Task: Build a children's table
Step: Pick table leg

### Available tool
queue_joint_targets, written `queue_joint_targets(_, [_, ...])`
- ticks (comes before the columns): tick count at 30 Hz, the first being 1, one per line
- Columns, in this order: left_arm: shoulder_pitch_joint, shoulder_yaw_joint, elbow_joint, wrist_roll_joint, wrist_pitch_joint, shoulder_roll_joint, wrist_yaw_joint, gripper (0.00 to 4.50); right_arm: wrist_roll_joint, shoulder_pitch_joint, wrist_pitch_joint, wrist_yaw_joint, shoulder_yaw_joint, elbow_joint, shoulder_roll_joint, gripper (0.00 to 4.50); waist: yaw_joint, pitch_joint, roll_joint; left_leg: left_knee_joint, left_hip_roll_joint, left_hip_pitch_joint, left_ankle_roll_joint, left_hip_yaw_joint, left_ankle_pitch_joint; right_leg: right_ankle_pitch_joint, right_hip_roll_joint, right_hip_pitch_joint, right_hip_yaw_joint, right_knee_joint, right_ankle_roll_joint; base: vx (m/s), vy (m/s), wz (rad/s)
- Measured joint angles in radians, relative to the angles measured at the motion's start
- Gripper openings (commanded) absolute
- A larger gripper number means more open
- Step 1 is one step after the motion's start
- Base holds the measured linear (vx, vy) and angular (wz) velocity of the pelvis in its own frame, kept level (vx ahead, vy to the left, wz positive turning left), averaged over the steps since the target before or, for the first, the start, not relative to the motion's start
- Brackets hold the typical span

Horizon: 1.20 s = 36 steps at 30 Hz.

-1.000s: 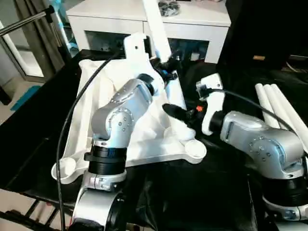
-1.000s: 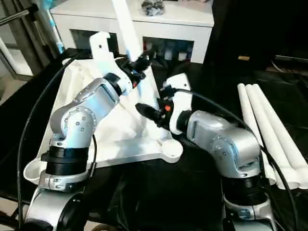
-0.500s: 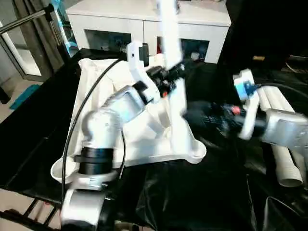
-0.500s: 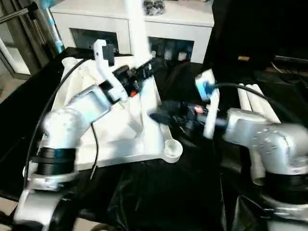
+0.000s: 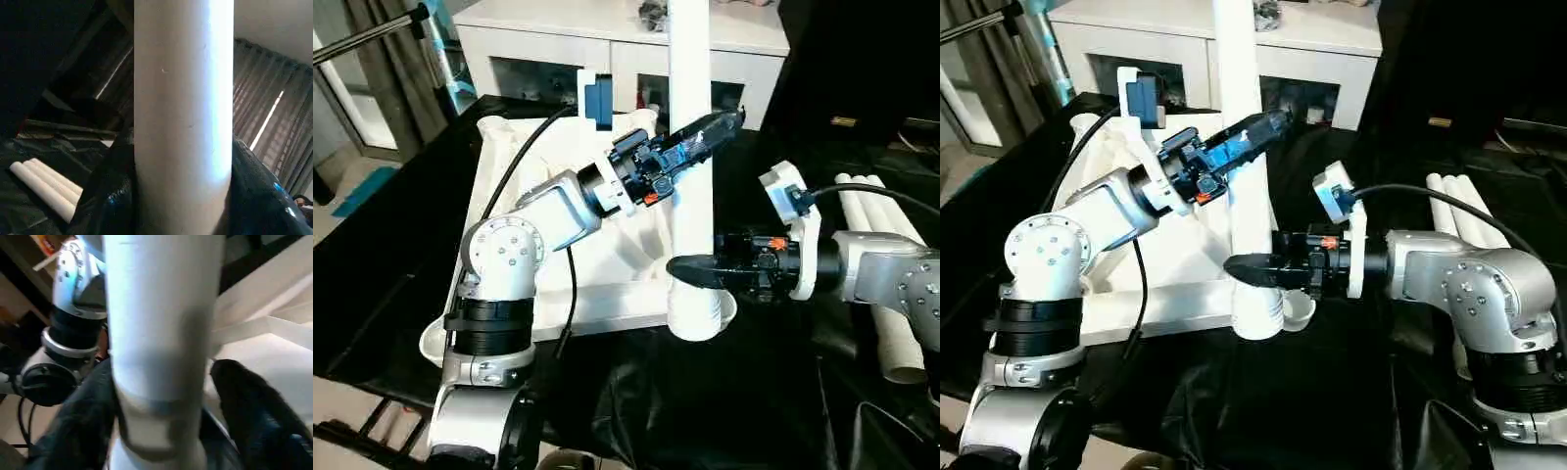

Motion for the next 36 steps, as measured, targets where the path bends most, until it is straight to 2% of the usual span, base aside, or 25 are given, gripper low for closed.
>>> queue_joint_targets(2, [0.0,-0.001,0.0,0.0,-0.002,-0.001,0.0,1.82,0.003,0.003,0.001,-0.005,-0.005,0.0,0.004,2.62,0.004,0.0,-0.002,0.0,0.0,0.0,0.0,0.0,0.0,0.0,0.0,0.0,0.0,0.0,0.0,0.0,0.0,0.0])
queue_joint_targets(13, [0.0,0.011,0.023,0.021,-0.037,-0.005,0.028,1.82,0.01,0.026,0.001,-0.121,-0.036,-0.028,0.085,1.96,0.005,-0.001,-0.006,0.0,0.0,0.0,-0.003,0.001,-0.001,0.001,0.0,0.0,0.0,0.0,0.0,0.0,0.0,0.0])
queue_joint_targets(15, [0.0,0.011,0.038,0.039,-0.057,-0.015,0.047,2.38,0.003,0.035,0.001,-0.153,-0.047,-0.034,0.104,1.93,0.005,-0.001,-0.007,0.0,0.0,0.0,-0.003,0.001,-0.001,0.001,-0.001,0.0,0.0,0.0,0.0,0.0,0.0,0.0])
queue_joint_targets(17, [0.0,-0.008,0.043,0.083,-0.081,-0.031,0.091,2.52,-0.012,0.043,-0.001,-0.212,-0.052,-0.044,0.128,1.9,0.005,-0.001,-0.007,0.0,0.0,0.0,-0.003,0.001,-0.001,0.002,-0.001,0.0,0.0,0.0,0.001,0.0,0.0,0.0])
queue_joint_targets(20, [-0.009,-0.071,0.034,0.233,-0.159,-0.026,0.221,2.79,-0.059,0.043,-0.006,-0.306,-0.053,-0.049,0.154,1.89,0.004,-0.001,-0.01,0.0,0.0,0.0,-0.004,0.001,0.0,0.003,-0.001,0.0,0.0,0.0,0.003,0.0,0.0,0.0])
queue_joint_targets(25, [-0.025,-0.057,0.034,0.278,-0.162,-0.072,0.382,2.79,-0.114,0.043,-0.033,-0.363,-0.041,-0.049,0.179,1.88,-0.001,-0.001,-0.009,0.0,0.0,0.0,-0.005,0.001,0.001,0.004,-0.001,0.0,0.0,0.0,0.005,0.0,0.0,0.0])
queue_joint_targets(28, [-0.054,-0.036,0.058,0.305,-0.182,-0.096,0.451,2.46,-0.135,0.043,-0.051,-0.392,-0.034,-0.049,0.187,1.88,-0.002,-0.001,-0.007,0.0,0.0,0.0,-0.005,0.001,0.001,0.005,-0.001,0.0,0.0,-0.001,0.007,0.0,0.0,0.0])
queue_joint_targets(31, [-0.063,-0.031,0.068,0.32,-0.209,-0.106,0.48,2.35,-0.156,0.043,-0.059,-0.403,-0.022,-0.049,0.189,1.88,-0.006,-0.001,-0.006,0.0,0.0,0.0,-0.005,0.001,0.001,0.005,-0.001,0.0,0.0,-0.001,0.007,0.0,0.0,0.0])
queue_joint_targets(35, [-0.064,-0.025,0.075,0.323,-0.22,-0.11,0.492,1.99,-0.224,0.043,-0.113,-0.446,0.015,-0.047,0.226,1.88,-0.018,-0.001,-0.004,-0.001,0.0,0.0,-0.006,0.001,0.001,0.006,-0.001,0.0,0.0,-0.001,0.008,0.0,0.0,0.0])
queue_joint_targets(36, [-0.064,-0.023,0.074,0.323,-0.22,-0.11,0.492,1.92,-0.23,0.043,-0.119,-0.451,0.018,-0.045,0.232,2.44,-0.019,-0.001,-0.004,-0.001,0.0,0.0,-0.006,0.001,0.001,0.006,-0.001,0.0,0.0,-0.001,0.008,0.0,0.0,0.0])
